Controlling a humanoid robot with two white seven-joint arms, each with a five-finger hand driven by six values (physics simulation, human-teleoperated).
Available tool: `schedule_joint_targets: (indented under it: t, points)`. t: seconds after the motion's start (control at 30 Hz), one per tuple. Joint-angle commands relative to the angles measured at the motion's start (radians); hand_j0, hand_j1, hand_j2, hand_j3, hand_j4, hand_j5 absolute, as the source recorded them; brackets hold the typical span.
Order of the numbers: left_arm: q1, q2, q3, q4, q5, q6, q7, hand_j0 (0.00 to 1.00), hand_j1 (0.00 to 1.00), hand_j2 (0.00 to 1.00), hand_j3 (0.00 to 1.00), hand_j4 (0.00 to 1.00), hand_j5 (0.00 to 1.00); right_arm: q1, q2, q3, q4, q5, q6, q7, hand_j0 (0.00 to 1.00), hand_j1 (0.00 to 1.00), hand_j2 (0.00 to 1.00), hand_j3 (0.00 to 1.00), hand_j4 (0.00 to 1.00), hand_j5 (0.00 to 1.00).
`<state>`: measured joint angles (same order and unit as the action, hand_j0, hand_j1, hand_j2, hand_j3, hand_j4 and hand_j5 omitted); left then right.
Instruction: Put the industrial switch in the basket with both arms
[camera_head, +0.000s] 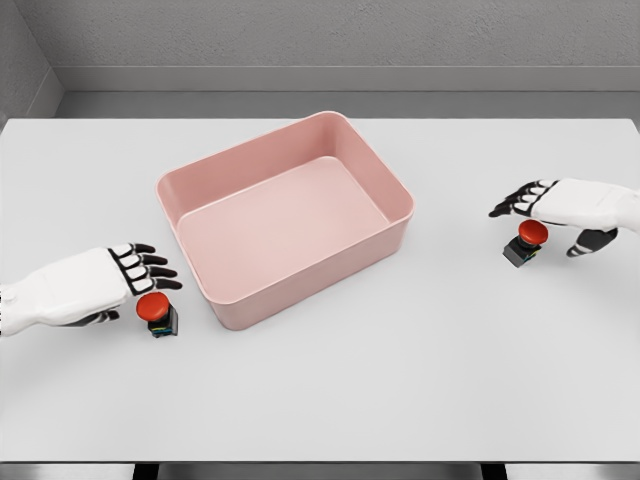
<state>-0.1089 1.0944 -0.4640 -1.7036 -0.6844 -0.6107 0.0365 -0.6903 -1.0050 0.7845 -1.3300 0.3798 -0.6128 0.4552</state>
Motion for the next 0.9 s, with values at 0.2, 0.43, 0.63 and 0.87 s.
schedule_joint_targets:
  t: [0.2,0.43,0.63,0.87]
  points:
    - [0.011,-0.018,-0.007,-0.002,-0.012,0.0,0.002,0.9,0.9,0.9,0.9,0.9,0.9,0.015,0.011,0.001,-0.026,-0.007,0.002,0.0,1.0,1.0,1.0,1.0,1.0,1.0]
    - [0.011,-0.018,-0.007,-0.016,-0.012,0.0,0.002,0.9,0.9,0.9,0.9,0.9,0.9,0.029,0.011,0.005,-0.041,-0.007,0.002,0.0,1.0,1.0,1.0,1.0,1.0,1.0]
    - [0.014,-0.018,-0.018,-0.024,-0.017,0.0,0.002,0.9,0.9,0.9,0.9,0.9,0.9,0.029,0.008,0.005,-0.041,-0.007,0.002,0.002,0.86,0.86,0.86,0.86,0.86,0.86]
    - [0.021,-0.019,-0.021,-0.022,-0.024,0.0,0.002,0.9,0.9,0.9,0.9,0.9,0.9,0.041,0.006,0.007,-0.041,-0.007,0.002,0.003,0.75,0.75,0.75,0.75,0.75,0.75]
